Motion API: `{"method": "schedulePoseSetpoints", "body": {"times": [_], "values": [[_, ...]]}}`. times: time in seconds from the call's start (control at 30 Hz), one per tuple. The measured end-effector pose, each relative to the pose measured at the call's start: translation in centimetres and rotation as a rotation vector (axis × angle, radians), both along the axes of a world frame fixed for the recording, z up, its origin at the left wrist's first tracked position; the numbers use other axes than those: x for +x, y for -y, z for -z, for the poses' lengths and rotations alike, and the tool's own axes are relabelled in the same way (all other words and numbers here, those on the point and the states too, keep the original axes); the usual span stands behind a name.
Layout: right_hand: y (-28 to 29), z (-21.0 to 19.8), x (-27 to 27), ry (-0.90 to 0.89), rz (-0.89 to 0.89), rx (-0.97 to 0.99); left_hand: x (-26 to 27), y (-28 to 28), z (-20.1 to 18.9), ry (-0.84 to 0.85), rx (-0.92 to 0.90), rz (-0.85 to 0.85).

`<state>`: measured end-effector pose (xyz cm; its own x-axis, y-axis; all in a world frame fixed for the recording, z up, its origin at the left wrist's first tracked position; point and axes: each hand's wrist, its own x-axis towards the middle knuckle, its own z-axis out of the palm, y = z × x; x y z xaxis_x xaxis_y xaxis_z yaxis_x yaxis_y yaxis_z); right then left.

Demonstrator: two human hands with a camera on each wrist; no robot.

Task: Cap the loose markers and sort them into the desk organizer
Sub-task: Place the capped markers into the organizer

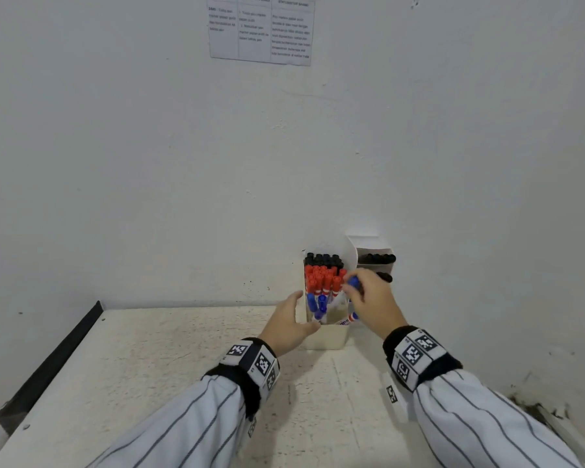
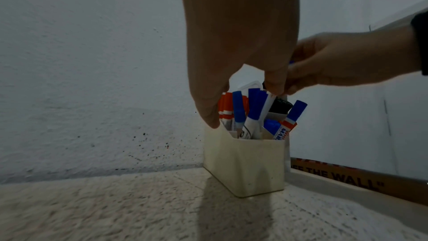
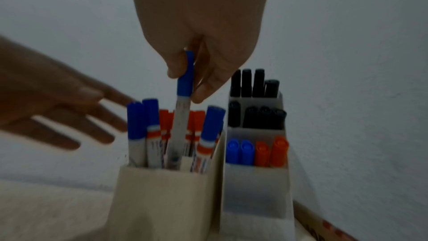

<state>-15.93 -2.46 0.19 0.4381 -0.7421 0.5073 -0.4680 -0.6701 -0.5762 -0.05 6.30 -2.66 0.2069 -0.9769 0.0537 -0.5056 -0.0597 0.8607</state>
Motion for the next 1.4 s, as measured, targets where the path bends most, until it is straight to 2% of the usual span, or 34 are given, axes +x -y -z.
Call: {"method": "schedulePoseSetpoints", "body": {"times": [0.13,0.2,0.3,0.4,0.5,0.6,0.73,0.9,1.0,1.07,1.1,1.17,1.23,1.4], "values": [[0.8,2.8,-0.1,-0.23,0.038,0.049,-0.6,1.8,0.2,0.021,-0.091,0.037],[0.9,3.0,-0.2,-0.337,-0.035,0.126,-0.7,2.7,0.8,0.059,-0.101,0.025],[1.2,3.3,-0.2,-0.261,-0.17,0.192,-1.0,3.4,1.2,0.054,-0.149,-0.012],[1.5,3.5,-0.4,-0.103,-0.089,0.242,-1.2,3.7,1.4,0.053,-0.202,-0.018],[1.6,3.7,0.0,-0.142,-0.093,0.257,-1.1,3.7,1.5,0.041,-0.242,-0.056],[1.7,3.9,0.5,-0.161,-0.145,0.274,-1.1,3.2,1.2,0.005,-0.267,-0.01],[1.6,4.1,0.9,-0.153,-0.158,0.261,-0.9,3.5,1.6,0.056,-0.206,-0.013],[1.0,4.7,0.8,-0.074,-0.155,0.206,-1.0,2.9,1.8,-0.007,-0.147,-0.076],[0.6,5.1,0.3,0.145,-0.026,0.217,-1.1,2.3,2.2,0.037,-0.079,-0.112],[0.6,5.6,-0.2,0.287,0.118,0.31,-1.0,2.3,2.5,-0.041,-0.007,-0.123],[0.7,6.0,-0.5,0.264,0.185,0.373,-1.0,2.1,2.7,-0.087,0.063,-0.11],[1.0,7.1,-0.7,0.097,0.232,0.475,-1.2,1.7,2.9,-0.149,0.195,-0.07],[1.1,7.3,-0.6,0.018,0.187,0.493,-1.2,1.9,3.4,-0.178,0.259,-0.004],[1.4,4.4,0.2,0.009,-0.053,0.523,-0.9,2.4,4.0,-0.228,0.246,0.056]]}}
